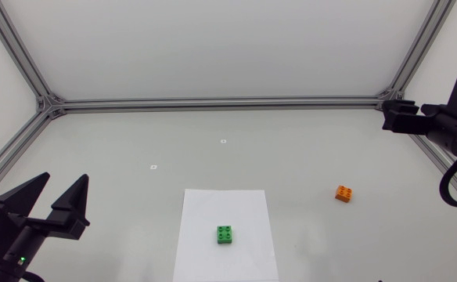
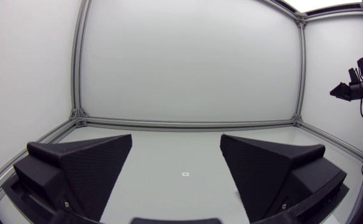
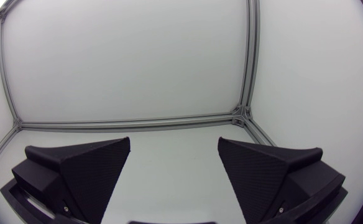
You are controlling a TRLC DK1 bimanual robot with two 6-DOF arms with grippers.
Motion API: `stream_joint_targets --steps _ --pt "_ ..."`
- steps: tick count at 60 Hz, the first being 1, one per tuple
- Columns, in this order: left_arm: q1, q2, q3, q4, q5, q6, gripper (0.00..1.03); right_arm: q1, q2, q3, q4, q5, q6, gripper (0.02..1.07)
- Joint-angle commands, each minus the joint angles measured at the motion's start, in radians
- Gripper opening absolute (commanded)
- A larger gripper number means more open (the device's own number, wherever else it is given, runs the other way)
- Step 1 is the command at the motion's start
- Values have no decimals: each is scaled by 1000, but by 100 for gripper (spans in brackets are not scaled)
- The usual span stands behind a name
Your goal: Pick up the orange 2x2 brick with the right arm and stack it on top of the green 2x2 brick in the center
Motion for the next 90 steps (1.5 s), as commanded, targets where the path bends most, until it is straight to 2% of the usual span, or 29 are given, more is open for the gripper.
stream_joint_targets --steps 1,14,28,46,57,68,74,81,86,90 --pt "-4 -2 -41 -10 -3 -20 99 -25 164 87 -59 -12 -31 103" --pt "-4 -2 -41 -10 -3 -20 99 -56 458 260 -260 -12 -162 103" --pt "-6 -2 -41 -10 -3 -19 99 -57 572 323 -363 0 -290 103" --pt "-4 -2 -41 -10 -3 -20 99 -48 725 458 -660 8 -474 103" --pt "-6 -2 -41 -10 -3 -20 99 -37 736 438 -663 8 -609 103" --pt "-6 -2 -41 -10 -3 -20 99 -17 691 400 -725 -11 -764 103" --pt "-6 -2 -41 -10 -3 -20 99 -7 678 384 -705 -23 -778 103" --pt "-6 -2 -41 -10 -3 -19 99 -10 691 410 -734 -81 -797 103" --pt "-6 -2 -41 -10 -3 -20 99 -11 685 407 -728 -95 -886 103" --pt "-6 -2 -41 -10 -3 -20 99 -5 665 370 -688 -70 -1002 102"
